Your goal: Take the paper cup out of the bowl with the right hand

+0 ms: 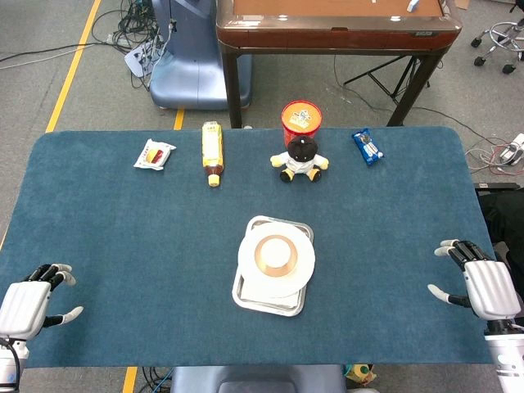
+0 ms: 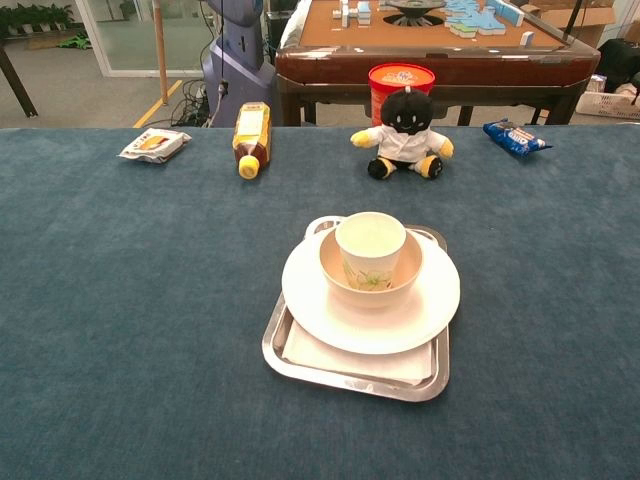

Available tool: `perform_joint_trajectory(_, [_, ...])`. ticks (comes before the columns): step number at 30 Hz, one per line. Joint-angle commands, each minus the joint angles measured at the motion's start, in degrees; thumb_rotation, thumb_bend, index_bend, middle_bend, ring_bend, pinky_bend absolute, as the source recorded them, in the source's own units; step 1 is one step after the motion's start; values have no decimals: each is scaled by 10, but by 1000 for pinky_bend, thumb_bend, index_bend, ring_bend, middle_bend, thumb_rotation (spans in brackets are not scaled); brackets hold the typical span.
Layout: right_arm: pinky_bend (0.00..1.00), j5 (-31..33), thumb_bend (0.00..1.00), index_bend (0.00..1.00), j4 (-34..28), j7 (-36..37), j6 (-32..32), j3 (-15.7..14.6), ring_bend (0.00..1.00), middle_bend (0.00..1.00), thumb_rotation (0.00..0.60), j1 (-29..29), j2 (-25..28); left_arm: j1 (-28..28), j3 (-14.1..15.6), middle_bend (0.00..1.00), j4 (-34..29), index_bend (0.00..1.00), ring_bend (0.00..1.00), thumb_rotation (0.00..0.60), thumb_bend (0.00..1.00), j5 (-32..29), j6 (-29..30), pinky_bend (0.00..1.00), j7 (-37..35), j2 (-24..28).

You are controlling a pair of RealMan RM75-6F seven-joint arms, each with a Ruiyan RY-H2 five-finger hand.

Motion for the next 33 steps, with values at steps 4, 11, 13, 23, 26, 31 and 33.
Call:
perform_joint_trajectory(4, [443, -3, 17, 406, -3, -5, -3, -1, 237, 317, 600, 3, -4, 2, -1, 329, -1, 468, 253, 600, 60, -8, -1, 437, 5, 1])
perform_joint_trajectory(11, [421, -7, 17, 460, -9, 10, -6, -1, 220, 317, 600, 7, -4, 6, -1, 329, -3, 468, 253, 600, 60, -7, 6, 439, 11, 2])
perform_joint_trajectory(13, [349, -12, 17, 472, -13, 11, -1, 1, 168, 287, 600, 8, -5, 6, -1, 329, -3, 468, 253, 600, 60, -8, 7, 439, 11, 2])
perform_joint_trajectory(23, [218, -28, 31, 503, -84, -45, -56, 35, 84, 194, 600, 73, 48, 10, -6, 329, -4, 468, 254, 600, 60, -27, 5, 441, 16, 7])
perform_joint_trajectory(26, [218, -14, 55, 518, -101, -76, -93, 48, 84, 184, 600, 102, 57, 12, -8, 329, -6, 468, 255, 600, 60, -32, 7, 441, 16, 10])
perform_joint_trajectory(31, [174, 22, 102, 523, -123, -124, -164, 72, 71, 160, 600, 158, 60, 14, -11, 329, -9, 468, 256, 600, 60, -40, 7, 441, 14, 15])
perform_joint_trajectory(33, [151, 37, 123, 532, -127, -143, -191, 80, 46, 151, 600, 181, 55, 14, -12, 329, -9, 468, 256, 600, 60, -43, 7, 441, 14, 16])
